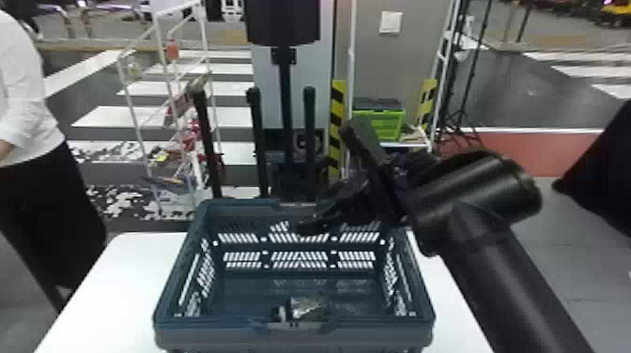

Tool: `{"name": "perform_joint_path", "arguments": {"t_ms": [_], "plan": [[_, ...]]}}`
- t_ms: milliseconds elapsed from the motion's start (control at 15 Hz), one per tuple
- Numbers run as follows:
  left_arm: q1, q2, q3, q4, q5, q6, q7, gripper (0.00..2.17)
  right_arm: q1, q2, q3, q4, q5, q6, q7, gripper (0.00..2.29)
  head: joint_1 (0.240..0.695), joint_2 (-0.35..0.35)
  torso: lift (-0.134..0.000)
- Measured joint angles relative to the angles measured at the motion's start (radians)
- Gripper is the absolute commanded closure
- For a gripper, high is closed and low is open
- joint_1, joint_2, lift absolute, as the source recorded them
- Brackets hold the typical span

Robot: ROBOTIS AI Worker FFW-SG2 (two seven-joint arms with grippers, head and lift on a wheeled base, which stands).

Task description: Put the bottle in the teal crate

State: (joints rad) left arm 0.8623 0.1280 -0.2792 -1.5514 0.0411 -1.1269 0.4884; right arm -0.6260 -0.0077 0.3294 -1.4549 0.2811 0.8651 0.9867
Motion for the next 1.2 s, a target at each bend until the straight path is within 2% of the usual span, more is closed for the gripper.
{"name": "perform_joint_path", "arguments": {"t_ms": [200, 467, 600, 667, 733, 867, 1067, 1200], "plan": [[0.004, 0.003, -0.004, -0.007, -0.006, 0.000, 0.001, 0.10, 0.153, 0.000, -0.045, -0.320, 0.025, 0.131, -0.035, 0.08, 0.499, 0.000, 0.000], [0.005, 0.018, -0.023, -0.024, -0.033, 0.000, 0.009, 0.10, 0.451, 0.000, -0.098, -0.740, 0.030, 0.201, -0.144, 0.08, 0.499, 0.000, 0.000], [0.005, 0.026, -0.034, -0.030, -0.049, 0.003, 0.010, 0.10, 0.607, 0.000, -0.162, -0.906, -0.002, 0.203, -0.196, 0.08, 0.499, 0.000, 0.000], [0.004, 0.034, -0.044, -0.031, -0.053, 0.006, 0.011, 0.10, 0.684, 0.000, -0.225, -0.971, -0.050, 0.193, -0.214, 0.08, 0.499, 0.000, 0.000], [0.002, 0.041, -0.054, -0.032, -0.055, 0.010, 0.011, 0.10, 0.746, 0.000, -0.297, -1.010, -0.107, 0.168, -0.223, 0.08, 0.499, 0.000, 0.000], [-0.003, 0.051, -0.071, -0.033, -0.062, 0.016, 0.012, 0.10, 0.896, 0.000, -0.490, -1.047, -0.258, 0.015, -0.225, 0.08, 0.499, 0.000, 0.000], [-0.010, 0.059, -0.085, -0.034, -0.074, 0.020, 0.012, 0.10, 1.113, 0.000, -0.703, -0.972, -0.472, -0.397, -0.229, 0.08, 0.499, 0.000, 0.000], [-0.017, 0.068, -0.096, -0.039, -0.076, 0.037, 0.013, 0.10, 1.224, 0.000, -0.765, -0.860, -0.553, -0.711, -0.230, 0.08, 0.499, 0.000, 0.000]]}}
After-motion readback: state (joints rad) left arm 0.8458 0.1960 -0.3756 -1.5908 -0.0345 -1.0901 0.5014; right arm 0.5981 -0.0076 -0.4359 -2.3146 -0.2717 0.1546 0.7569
